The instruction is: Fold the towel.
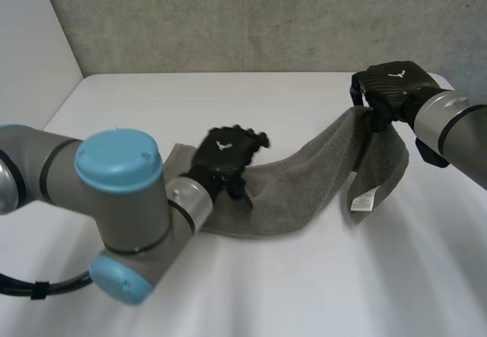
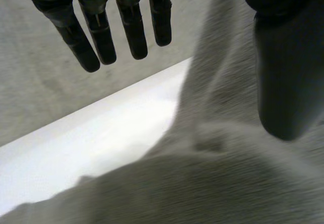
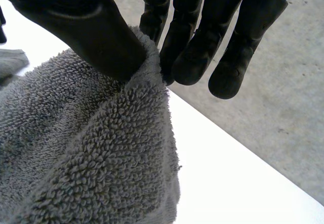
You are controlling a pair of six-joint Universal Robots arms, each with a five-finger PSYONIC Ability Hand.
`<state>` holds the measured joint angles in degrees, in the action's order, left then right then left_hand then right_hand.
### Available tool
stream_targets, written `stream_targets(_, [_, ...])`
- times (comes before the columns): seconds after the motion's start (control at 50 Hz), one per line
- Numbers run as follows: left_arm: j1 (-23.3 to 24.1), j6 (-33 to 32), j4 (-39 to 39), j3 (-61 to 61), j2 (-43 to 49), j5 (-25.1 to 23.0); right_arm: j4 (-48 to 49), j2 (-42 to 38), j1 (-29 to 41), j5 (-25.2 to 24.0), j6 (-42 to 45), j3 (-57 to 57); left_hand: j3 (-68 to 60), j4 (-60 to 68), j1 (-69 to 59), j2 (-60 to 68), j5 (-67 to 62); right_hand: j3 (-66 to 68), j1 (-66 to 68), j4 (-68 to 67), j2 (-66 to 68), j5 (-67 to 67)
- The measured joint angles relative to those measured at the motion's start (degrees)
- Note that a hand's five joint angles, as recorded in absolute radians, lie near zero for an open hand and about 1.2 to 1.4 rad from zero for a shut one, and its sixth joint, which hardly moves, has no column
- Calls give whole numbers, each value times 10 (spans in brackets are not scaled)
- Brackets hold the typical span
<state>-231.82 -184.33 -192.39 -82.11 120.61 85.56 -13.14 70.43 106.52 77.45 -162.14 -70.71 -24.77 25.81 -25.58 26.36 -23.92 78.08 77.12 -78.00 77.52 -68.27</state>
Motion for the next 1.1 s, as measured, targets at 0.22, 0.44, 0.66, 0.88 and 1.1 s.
stream_targets(0.22, [-80,-77,39,85,72,0,0,4,-14,-3,0,-12,0,0,0,0,0,0,0,0,0,0])
stream_targets(0.44, [-108,-92,134,185,151,-1,0,5,-13,-3,0,-17,0,0,0,0,0,0,0,0,0,0])
stream_targets(0.66, [-107,-95,169,255,207,-8,2,4,-10,-4,1,-30,-59,47,-51,34,-68,0,0,0,0,0])
stream_targets(0.88, [-102,-106,194,260,215,-24,2,3,-9,-4,5,-37,-454,446,-439,432,-453,0,0,0,0,0])
stream_targets(1.1, [-98,-109,195,250,185,-25,2,5,-9,-4,10,-37,-632,609,-558,569,-603,0,0,0,0,0])
